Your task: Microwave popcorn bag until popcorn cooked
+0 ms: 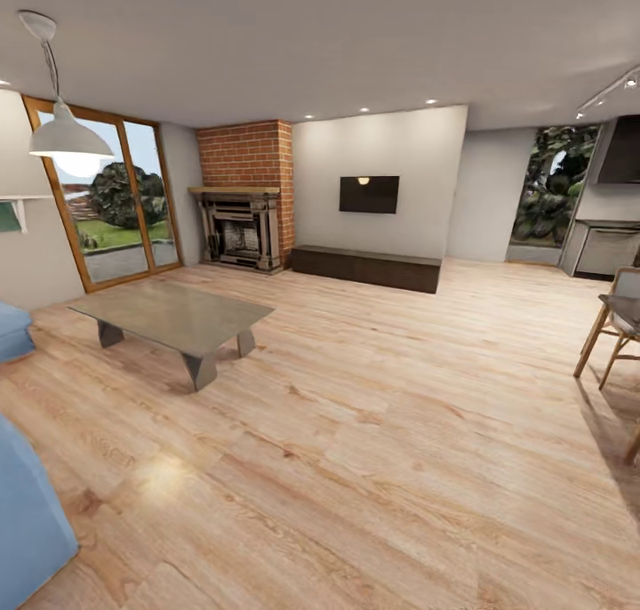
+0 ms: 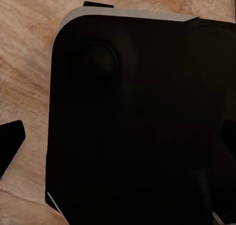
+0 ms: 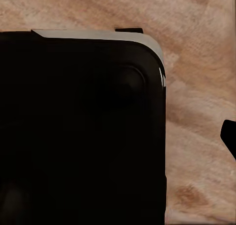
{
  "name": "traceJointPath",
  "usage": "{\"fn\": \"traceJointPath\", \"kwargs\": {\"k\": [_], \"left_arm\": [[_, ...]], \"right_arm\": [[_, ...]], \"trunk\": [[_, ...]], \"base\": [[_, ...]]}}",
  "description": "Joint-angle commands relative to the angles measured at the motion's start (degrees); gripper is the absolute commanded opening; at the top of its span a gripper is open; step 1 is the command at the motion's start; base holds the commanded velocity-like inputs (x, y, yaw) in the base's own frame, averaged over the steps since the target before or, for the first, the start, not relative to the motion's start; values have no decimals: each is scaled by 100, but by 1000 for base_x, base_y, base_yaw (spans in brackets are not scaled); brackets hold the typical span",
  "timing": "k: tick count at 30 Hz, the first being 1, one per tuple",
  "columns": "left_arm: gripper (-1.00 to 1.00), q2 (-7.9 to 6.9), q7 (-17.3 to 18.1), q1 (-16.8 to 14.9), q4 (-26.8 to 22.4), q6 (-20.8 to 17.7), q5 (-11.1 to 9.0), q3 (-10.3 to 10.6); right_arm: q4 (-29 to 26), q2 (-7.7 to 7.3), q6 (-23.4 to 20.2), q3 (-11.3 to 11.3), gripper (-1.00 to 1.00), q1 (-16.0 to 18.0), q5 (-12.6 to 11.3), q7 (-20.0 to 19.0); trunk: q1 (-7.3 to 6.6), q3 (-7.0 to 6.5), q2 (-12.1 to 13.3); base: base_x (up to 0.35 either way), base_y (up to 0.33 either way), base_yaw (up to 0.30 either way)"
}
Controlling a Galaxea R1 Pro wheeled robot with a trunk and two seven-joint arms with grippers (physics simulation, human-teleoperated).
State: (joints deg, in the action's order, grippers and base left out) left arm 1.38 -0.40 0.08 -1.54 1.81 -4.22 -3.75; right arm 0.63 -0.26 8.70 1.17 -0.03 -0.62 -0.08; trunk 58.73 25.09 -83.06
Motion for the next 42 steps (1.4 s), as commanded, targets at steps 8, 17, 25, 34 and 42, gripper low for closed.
{"fn": "traceJointPath", "kwargs": {"k": [8,17,25,34,42], "left_arm": [[100,2,-4,1,-2,13,-36,-37],[100,2,-4,1,3,9,-35,-30],[100,3,-4,1,3,13,-26,-29],[100,-3,4,1,4,13,-26,-29],[100,-6,-3,1,4,11,-34,-29]], "right_arm": [[7,0,26,11,100,3,-5,-1],[7,0,26,13,100,3,-5,-1],[7,0,26,7,100,3,-3,-1],[7,0,26,6,100,3,1,-1],[7,0,20,6,100,3,-8,-33]], "trunk": [[0,4,-2],[0,4,-2],[0,4,-2],[0,4,-2],[0,4,-2]], "base": [[0,0,-292],[0,0,-292],[0,0,-292],[0,0,-292],[0,0,-292]]}}
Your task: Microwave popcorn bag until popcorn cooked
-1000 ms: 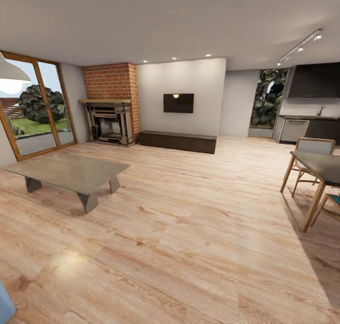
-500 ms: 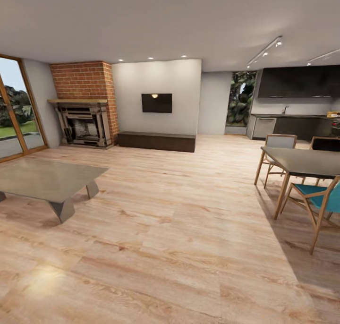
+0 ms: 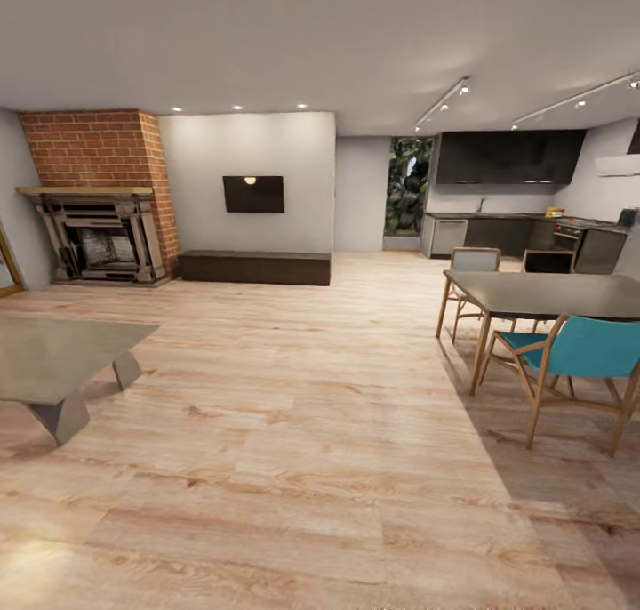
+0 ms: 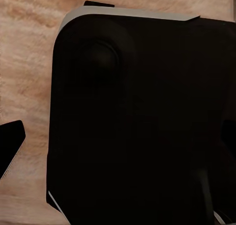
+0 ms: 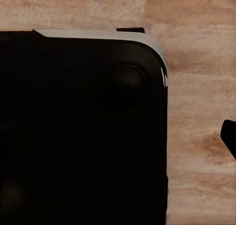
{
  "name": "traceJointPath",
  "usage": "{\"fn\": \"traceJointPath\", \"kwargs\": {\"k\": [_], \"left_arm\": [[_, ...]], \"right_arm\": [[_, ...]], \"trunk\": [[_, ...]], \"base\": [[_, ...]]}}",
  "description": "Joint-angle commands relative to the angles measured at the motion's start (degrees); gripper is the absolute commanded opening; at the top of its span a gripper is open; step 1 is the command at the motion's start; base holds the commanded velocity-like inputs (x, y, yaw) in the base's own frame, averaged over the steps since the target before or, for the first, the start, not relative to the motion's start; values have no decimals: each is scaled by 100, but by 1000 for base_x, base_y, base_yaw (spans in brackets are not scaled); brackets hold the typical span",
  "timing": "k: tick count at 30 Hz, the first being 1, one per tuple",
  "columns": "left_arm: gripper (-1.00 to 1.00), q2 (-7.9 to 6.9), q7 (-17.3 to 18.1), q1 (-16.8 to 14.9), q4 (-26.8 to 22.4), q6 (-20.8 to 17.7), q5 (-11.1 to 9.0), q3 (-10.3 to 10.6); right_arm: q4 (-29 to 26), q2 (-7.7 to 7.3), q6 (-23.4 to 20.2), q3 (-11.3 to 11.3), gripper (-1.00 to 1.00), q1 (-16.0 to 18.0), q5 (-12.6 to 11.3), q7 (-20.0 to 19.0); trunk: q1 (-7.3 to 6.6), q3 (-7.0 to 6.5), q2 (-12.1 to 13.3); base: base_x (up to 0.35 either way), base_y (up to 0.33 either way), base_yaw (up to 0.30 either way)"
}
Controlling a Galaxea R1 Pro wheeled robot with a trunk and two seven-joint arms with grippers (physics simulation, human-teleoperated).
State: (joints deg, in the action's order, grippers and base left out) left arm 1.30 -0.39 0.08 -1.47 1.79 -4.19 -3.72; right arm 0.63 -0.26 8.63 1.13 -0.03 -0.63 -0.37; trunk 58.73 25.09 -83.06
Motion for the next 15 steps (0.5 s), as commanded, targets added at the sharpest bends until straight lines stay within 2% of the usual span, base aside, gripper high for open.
{"fn": "traceJointPath", "kwargs": {"k": [1,7,11,15], "left_arm": [[100,2,-4,1,-2,12,-38,-32],[100,2,-5,1,-2,11,-38,-32],[100,2,-5,1,-2,11,-38,-32],[100,3,-5,1,-2,11,-40,-32]], "right_arm": [[7,0,26,11,100,3,-7,-5],[7,0,7,-15,100,3,47,-23],[7,0,-3,-53,100,3,100,-38],[7,0,-24,-59,100,3,292,-35]], "trunk": [[0,4,-2],[0,4,-2],[0,4,-2],[0,4,-2]], "base": [[0,0,-293],[0,0,-259],[0,0,-44],[0,0,-3]]}}
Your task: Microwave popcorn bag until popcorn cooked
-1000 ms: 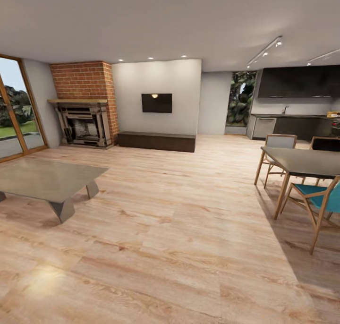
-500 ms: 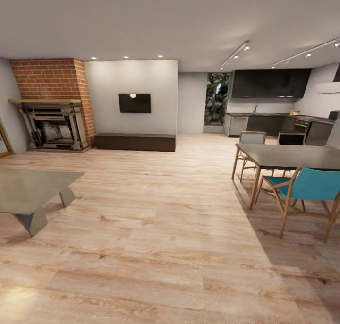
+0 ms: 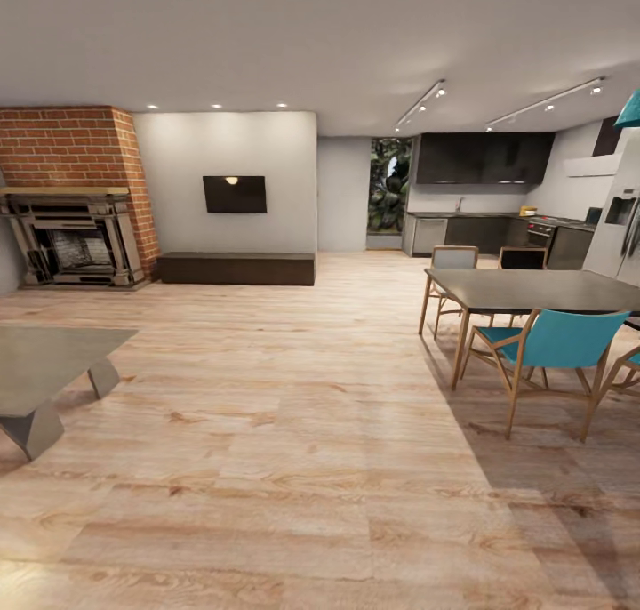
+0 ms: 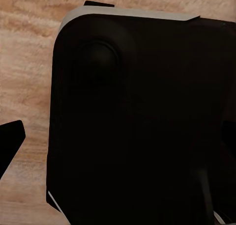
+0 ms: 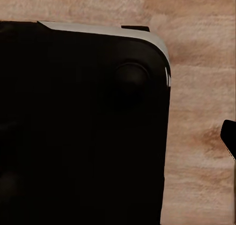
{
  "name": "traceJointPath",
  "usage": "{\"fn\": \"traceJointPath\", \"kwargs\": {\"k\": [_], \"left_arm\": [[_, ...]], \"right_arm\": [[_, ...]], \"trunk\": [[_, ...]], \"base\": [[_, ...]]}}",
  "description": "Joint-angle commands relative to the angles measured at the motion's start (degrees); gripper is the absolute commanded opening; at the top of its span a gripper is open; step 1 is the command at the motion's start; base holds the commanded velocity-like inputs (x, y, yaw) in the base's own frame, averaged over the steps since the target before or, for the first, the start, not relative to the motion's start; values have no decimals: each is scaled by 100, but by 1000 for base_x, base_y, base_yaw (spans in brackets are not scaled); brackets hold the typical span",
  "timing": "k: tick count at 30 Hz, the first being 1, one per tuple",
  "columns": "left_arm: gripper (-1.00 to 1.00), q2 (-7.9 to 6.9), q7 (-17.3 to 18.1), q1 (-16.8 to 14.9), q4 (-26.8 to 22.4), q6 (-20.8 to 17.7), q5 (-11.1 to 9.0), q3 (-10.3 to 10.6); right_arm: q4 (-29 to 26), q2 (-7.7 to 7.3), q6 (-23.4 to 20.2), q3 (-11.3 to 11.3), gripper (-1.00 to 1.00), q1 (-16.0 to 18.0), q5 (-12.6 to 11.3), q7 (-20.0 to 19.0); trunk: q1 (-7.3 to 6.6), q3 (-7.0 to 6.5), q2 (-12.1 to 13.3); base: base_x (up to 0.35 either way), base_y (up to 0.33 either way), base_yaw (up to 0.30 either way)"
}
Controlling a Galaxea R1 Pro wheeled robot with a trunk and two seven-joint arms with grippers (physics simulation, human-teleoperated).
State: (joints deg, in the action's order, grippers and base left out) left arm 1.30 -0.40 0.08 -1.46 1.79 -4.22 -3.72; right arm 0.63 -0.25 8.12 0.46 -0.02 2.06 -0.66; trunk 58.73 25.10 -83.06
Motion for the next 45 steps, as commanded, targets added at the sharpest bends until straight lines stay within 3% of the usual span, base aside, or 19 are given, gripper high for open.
{"fn": "traceJointPath", "kwargs": {"k": [1,45], "left_arm": [[100,2,-7,1,-3,8,-41,-32],[100,-16,-20,1,5,-68,-61,-32]], "right_arm": [[7,-1,37,7,100,2,45,-6],[7,-1,67,16,100,2,75,4]], "trunk": [[0,4,-2],[0,4,-2]], "base": [[35,0,-1],[313,0,0]]}}
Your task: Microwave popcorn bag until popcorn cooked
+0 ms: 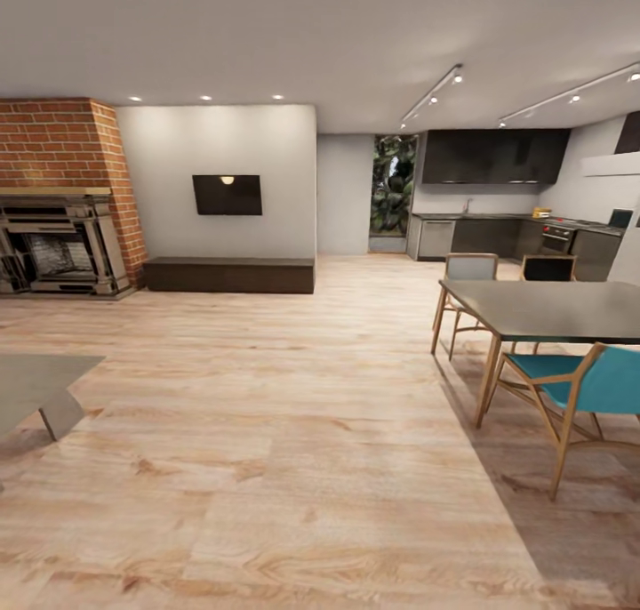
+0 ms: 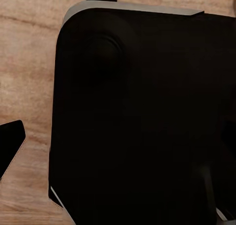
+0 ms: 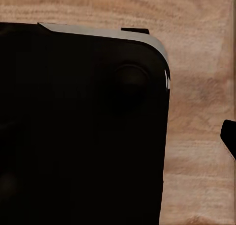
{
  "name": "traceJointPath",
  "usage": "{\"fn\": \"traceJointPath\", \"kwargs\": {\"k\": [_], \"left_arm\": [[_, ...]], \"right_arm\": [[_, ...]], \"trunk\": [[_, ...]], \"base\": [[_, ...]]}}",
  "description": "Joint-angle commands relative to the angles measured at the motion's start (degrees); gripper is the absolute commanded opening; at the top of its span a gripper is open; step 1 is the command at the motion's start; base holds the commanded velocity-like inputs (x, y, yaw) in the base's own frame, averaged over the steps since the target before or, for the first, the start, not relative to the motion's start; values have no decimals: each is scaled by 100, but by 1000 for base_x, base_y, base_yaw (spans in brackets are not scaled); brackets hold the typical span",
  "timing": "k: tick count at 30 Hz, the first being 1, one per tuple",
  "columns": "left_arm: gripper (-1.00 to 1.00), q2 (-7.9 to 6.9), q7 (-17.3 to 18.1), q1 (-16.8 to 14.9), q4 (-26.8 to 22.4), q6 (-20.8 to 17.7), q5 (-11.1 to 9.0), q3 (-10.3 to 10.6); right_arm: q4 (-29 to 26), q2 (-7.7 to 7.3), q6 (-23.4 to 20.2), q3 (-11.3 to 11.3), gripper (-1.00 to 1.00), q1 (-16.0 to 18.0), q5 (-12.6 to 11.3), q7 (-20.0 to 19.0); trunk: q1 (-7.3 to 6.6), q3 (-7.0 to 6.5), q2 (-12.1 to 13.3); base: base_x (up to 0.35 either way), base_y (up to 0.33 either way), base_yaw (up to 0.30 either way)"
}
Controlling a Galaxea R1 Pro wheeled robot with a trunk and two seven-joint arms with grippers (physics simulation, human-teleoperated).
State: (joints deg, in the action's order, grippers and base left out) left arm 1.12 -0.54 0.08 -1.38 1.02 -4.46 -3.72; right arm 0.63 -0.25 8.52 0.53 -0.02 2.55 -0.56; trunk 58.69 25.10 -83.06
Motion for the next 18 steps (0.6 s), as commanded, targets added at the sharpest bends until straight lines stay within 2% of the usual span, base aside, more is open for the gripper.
{"fn": "traceJointPath", "kwargs": {"k": [1,18], "left_arm": [[100,2,-7,1,-5,11,-38,-34],[100,2,-7,1,-4,13,-38,-37]], "right_arm": [[7,-1,27,8,100,2,26,-6],[7,-1,28,16,100,2,14,43]], "trunk": [[4,4,-2],[4,4,-2]], "base": [[325,0,0],[324,0,0]]}}
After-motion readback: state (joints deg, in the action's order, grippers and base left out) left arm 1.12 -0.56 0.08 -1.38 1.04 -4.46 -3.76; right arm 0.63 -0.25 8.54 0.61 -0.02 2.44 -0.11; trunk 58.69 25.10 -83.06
